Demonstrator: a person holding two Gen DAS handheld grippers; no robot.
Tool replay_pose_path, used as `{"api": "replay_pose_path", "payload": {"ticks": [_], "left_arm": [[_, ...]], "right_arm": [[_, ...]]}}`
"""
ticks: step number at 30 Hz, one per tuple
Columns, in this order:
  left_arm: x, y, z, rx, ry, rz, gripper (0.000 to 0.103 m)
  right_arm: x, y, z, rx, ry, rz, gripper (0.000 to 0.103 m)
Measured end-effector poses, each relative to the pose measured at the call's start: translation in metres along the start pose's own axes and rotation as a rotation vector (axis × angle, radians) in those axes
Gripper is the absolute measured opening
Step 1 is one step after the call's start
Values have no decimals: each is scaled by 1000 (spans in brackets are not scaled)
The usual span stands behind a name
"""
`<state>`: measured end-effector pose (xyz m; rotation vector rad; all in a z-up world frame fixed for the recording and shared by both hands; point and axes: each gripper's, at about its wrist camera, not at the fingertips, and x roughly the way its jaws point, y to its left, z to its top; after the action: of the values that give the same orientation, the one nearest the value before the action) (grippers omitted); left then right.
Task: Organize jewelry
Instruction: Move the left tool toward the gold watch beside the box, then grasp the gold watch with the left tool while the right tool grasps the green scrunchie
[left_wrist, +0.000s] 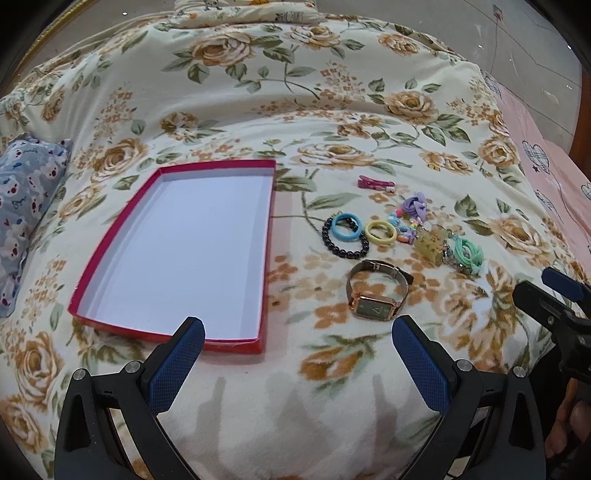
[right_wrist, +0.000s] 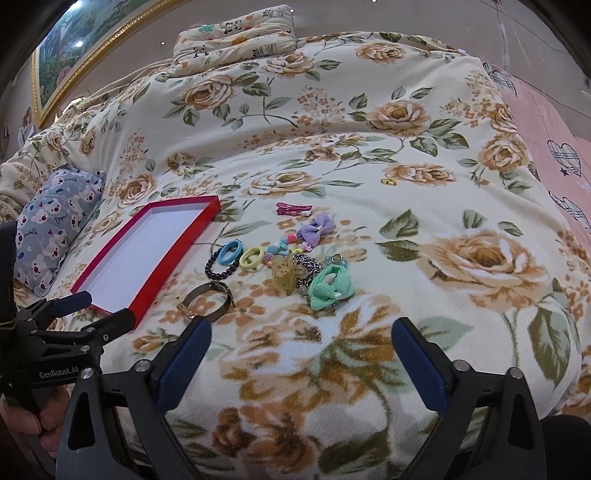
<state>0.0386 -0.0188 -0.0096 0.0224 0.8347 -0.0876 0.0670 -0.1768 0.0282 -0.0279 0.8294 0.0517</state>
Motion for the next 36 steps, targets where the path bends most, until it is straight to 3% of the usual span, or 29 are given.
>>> {"api": "replay_pose_path", "payload": {"ticks": [5, 7, 12, 19, 27, 30, 35, 36], "left_arm": [[15, 1, 9, -6, 40, -26, 97], [23, 1, 16, -6, 57, -39, 89], [41, 3, 35, -9, 86, -73, 81], [70, -3, 55, 44, 124, -65, 72], [97, -17, 61, 90, 172, -67, 64], [107, -17, 59, 90, 199, -80, 52], [118, -18, 59, 91, 222, -110, 31], [118, -19, 60, 96, 220, -116, 21]], "right_arm": [[12, -6, 5, 9, 40, -16, 79], [17, -11, 8, 22, 60, -16, 75], [27, -20, 14, 52, 66, -12, 66], [41, -34, 22, 103, 124, 4, 46], [65, -40, 25, 123, 187, 20, 38], [73, -38, 25, 118, 207, 27, 36], [82, -37, 21, 113, 238, 33, 16], [82, -37, 21, 114, 238, 32, 16]]}}
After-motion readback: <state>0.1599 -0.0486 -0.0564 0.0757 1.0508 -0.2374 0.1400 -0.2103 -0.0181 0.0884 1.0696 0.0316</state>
